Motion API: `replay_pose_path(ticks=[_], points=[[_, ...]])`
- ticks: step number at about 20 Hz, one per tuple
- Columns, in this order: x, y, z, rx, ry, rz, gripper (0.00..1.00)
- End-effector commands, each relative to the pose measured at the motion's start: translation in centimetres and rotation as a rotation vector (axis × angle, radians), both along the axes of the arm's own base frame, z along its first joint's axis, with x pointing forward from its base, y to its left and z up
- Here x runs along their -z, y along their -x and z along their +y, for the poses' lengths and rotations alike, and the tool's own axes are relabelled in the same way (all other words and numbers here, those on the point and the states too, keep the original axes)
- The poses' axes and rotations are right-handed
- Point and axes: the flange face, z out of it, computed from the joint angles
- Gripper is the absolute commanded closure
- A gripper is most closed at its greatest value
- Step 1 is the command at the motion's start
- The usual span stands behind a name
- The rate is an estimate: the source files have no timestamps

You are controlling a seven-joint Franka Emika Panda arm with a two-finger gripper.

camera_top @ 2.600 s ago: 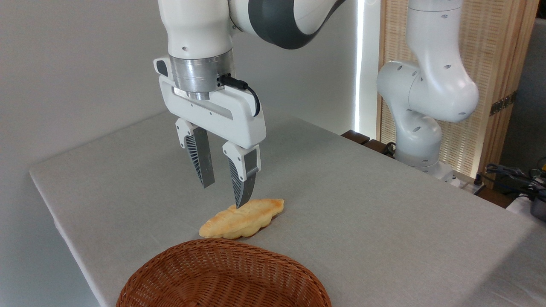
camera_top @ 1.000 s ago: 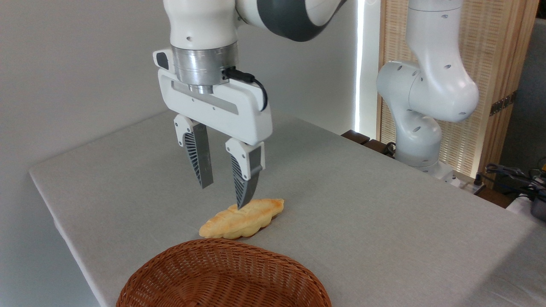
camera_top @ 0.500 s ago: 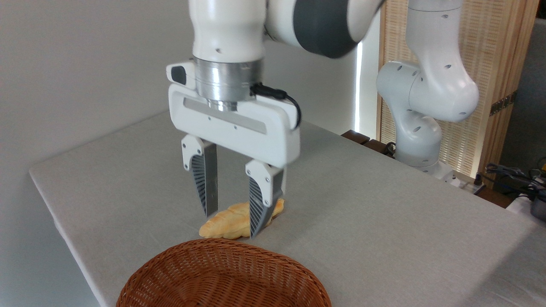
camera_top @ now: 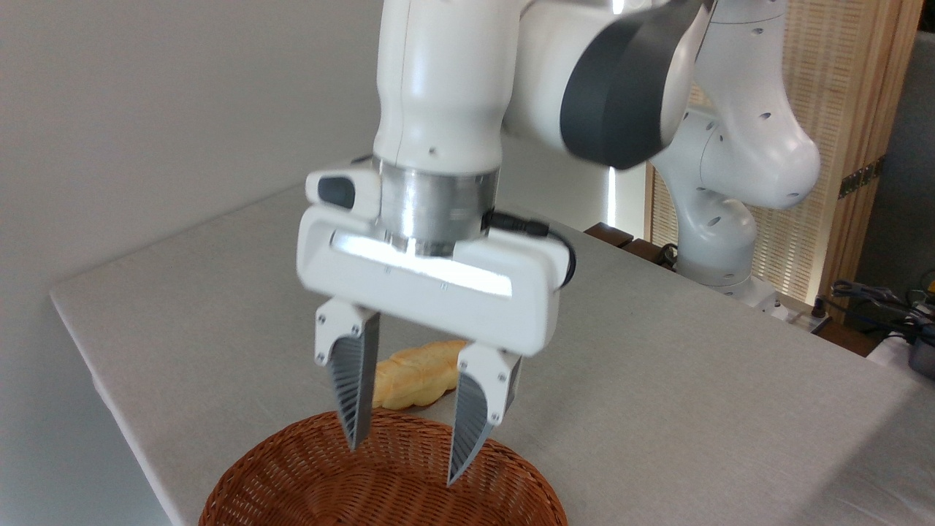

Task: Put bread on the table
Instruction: 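Move the open gripper over the wicker basket, then lower the gripper into the basket and close on the round bun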

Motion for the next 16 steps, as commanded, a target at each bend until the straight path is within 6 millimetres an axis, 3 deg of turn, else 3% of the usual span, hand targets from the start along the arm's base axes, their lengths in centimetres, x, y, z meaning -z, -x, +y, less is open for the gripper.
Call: replay_pose_path(ticks=[1, 16], points=[[3.3, -2.3, 0.1, -0.101, 0.015, -0.04, 0.0], [8.3, -4.7, 1.8, -0.155, -0.017, -0.102, 0.0]])
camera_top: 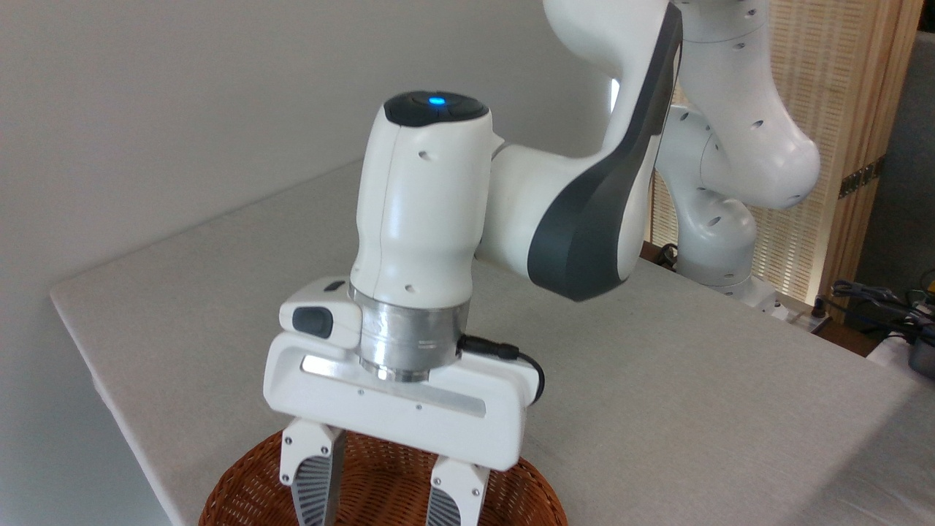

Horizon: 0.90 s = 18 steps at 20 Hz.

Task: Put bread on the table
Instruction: 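Lower the gripper into the basket and close on the round bun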

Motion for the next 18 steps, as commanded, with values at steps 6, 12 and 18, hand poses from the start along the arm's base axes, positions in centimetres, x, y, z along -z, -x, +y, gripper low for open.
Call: replay_pose_path(ticks=[6, 12, 18], points=[[1.2, -0.5, 1.0, 0.013, -0.069, 0.01, 0.0], [2.2, -0.7, 0.5, 0.059, -0.13, 0.043, 0.07], [2.3, -0.8, 0.1, 0.088, -0.16, 0.054, 0.61]])
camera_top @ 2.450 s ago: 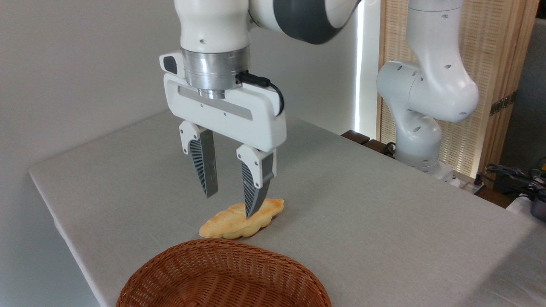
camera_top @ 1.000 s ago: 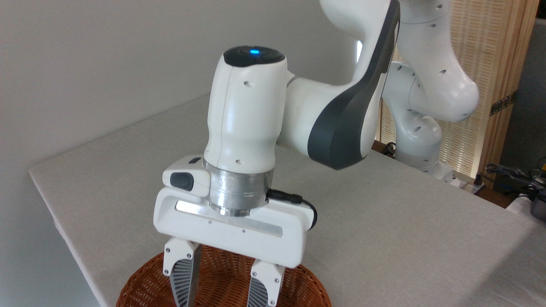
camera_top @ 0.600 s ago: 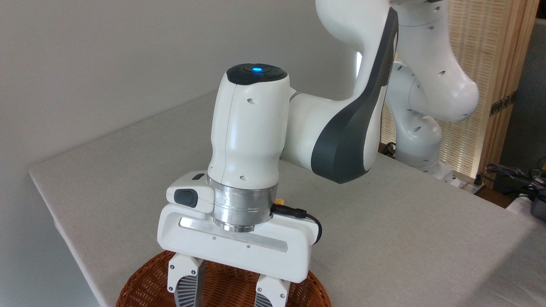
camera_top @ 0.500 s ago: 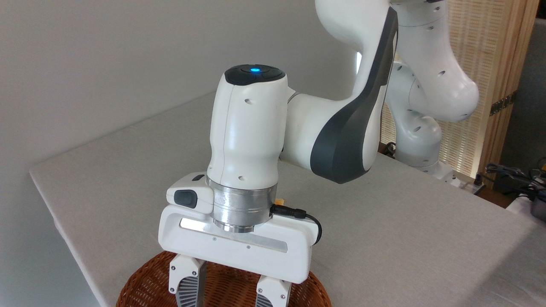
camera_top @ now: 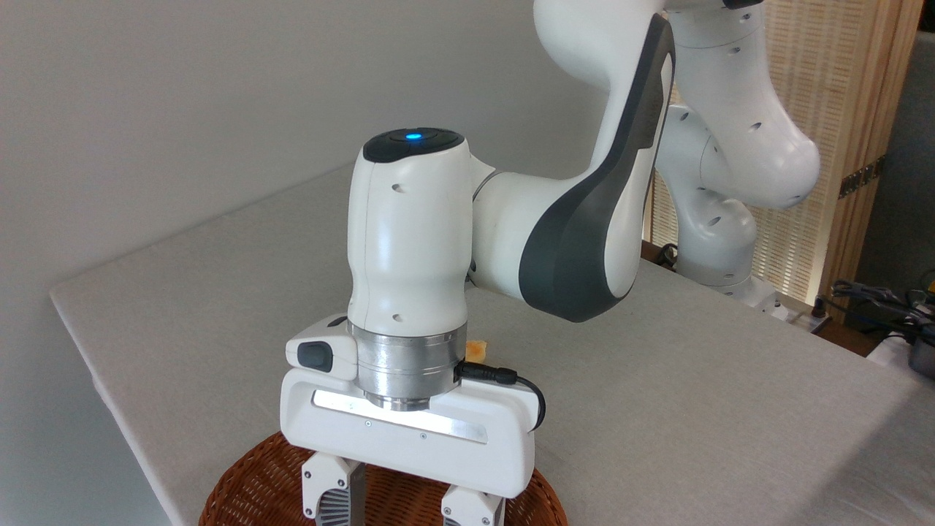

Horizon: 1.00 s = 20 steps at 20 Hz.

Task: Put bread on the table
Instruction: 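Lower the gripper into the basket and close on the round bun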

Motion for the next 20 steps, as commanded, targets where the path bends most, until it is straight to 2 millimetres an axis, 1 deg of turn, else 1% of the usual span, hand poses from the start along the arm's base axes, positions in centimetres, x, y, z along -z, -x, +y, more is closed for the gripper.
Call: replay_pose_path(ticks=[1, 4, 20], points=[[0.01, -0.37, -0.34, 0.021, -0.022, -0.008, 0.65], [-0.03, -0.38, -0.52, 0.043, -0.027, -0.003, 0.7], [-0.43, -0.31, -0.71, 0.043, -0.022, -0.006, 0.69]])
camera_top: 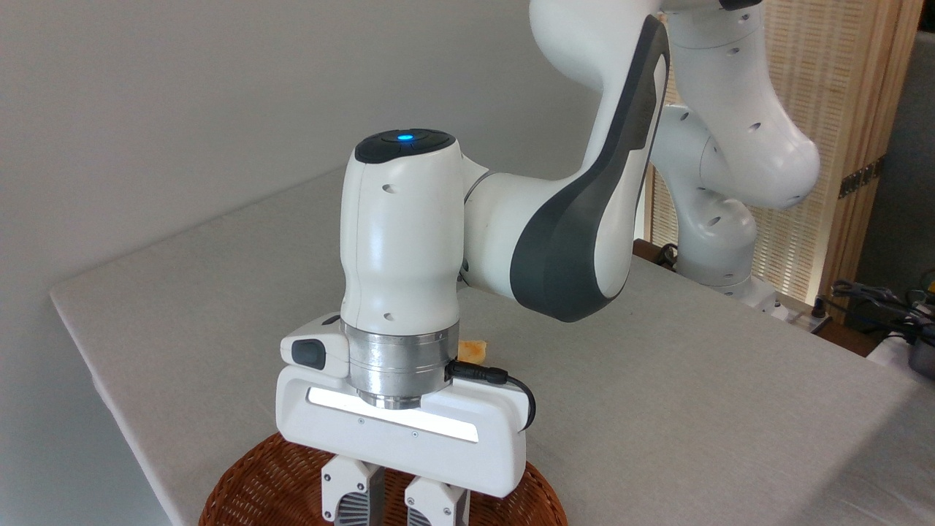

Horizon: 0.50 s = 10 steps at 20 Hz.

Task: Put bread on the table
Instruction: 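Lower the gripper into the basket and close on the round bun, then lift the round bun out of the basket toward the bread roll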

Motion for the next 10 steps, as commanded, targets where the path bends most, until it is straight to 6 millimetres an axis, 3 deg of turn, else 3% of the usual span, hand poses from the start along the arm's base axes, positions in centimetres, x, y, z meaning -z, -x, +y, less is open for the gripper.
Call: replay_pose_path(ticks=[1, 5, 6, 10], points=[[-0.6, -0.1, -0.2, 0.018, -0.015, -0.011, 0.68], [-2.7, 0.1, -1.2, 0.032, -0.008, -0.04, 0.67], [-3.5, 0.1, -2.9, 0.06, 0.002, -0.039, 0.66], [-6.2, 1.0, -6.3, 0.119, 0.028, -0.017, 0.63]])
